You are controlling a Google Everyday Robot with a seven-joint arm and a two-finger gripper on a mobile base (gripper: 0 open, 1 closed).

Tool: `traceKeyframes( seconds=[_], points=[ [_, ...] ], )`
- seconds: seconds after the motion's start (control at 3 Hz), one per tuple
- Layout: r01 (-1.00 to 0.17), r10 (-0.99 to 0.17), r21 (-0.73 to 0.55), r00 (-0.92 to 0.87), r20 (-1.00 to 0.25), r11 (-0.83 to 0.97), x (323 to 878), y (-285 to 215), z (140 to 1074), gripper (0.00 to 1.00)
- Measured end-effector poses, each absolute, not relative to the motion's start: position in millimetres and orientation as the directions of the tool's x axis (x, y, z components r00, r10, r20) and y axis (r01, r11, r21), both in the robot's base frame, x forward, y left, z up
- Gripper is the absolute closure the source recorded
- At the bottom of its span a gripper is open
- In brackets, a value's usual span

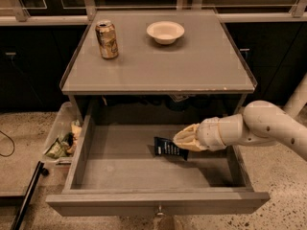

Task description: Place rxbar blueberry into top drawer

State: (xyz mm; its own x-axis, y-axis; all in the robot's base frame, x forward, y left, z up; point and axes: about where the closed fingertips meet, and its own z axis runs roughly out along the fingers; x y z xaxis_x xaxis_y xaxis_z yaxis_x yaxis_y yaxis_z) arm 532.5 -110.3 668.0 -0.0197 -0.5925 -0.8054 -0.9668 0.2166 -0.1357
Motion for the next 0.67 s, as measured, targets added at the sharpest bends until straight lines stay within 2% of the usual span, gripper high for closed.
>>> traceKeyframes(
  seconds=[0.33, 0.67],
  points=[
    [-0.96, -0.596, -0.146, -0.027, -0.803, 0.24, 544, -124, 663, 1.0],
    [-0.955, -0.596, -0.138, -0.047, -0.801, 0.261, 553, -136, 655, 0.81]
  ],
)
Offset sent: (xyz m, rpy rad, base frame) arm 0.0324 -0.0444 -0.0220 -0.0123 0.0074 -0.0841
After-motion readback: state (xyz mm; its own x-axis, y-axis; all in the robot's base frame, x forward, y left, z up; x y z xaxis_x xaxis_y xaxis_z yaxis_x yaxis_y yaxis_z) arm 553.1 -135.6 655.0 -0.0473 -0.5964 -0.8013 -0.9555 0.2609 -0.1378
